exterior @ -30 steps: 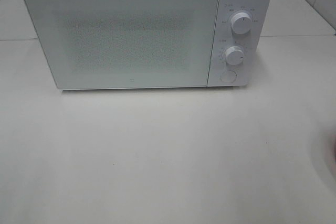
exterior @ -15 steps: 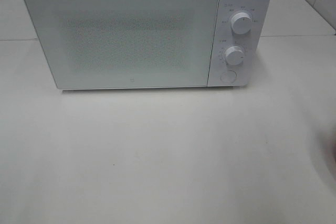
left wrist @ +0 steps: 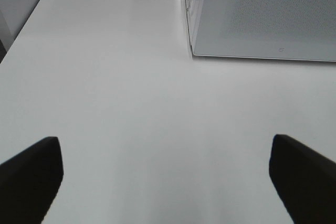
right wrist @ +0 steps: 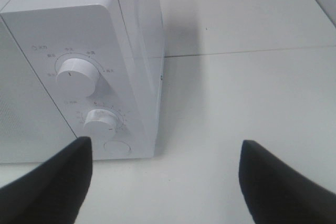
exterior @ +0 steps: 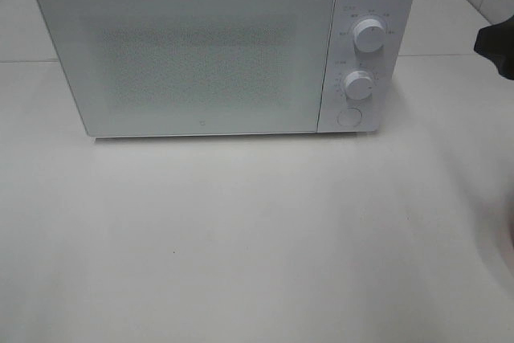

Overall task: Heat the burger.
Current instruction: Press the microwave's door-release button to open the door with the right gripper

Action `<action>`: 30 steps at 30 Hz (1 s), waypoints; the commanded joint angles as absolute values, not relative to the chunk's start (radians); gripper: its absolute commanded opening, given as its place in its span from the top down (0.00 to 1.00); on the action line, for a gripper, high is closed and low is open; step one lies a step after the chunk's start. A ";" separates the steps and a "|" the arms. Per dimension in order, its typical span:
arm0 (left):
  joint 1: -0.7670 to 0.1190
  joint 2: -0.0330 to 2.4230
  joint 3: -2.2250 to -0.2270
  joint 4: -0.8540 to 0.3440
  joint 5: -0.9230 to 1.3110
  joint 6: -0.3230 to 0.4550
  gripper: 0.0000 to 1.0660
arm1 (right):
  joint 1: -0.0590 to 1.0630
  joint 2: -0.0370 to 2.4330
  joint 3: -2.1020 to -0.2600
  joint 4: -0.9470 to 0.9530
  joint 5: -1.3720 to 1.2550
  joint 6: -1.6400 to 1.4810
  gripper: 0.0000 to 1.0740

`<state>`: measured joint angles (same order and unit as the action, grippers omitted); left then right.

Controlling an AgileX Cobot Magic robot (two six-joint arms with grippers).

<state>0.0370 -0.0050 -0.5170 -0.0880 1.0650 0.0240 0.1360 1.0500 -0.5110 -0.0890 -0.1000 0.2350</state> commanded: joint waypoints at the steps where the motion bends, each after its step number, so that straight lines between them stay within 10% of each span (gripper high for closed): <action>1: 0.040 -0.017 -0.515 -0.098 1.069 0.024 0.06 | 0.133 1.080 -0.514 -0.094 -0.148 0.315 0.29; 10: 0.040 -0.017 -0.515 -0.098 1.069 0.024 0.06 | 0.133 1.169 -0.437 -0.198 -0.327 0.692 0.42; 20: 0.040 -0.017 -0.515 -0.098 1.069 0.024 0.06 | 0.133 1.200 -0.299 -0.363 -0.600 1.195 0.95; 30: 0.040 -0.017 -0.515 -0.098 1.069 0.024 0.06 | 0.133 1.200 -0.299 -0.398 -0.600 1.452 1.00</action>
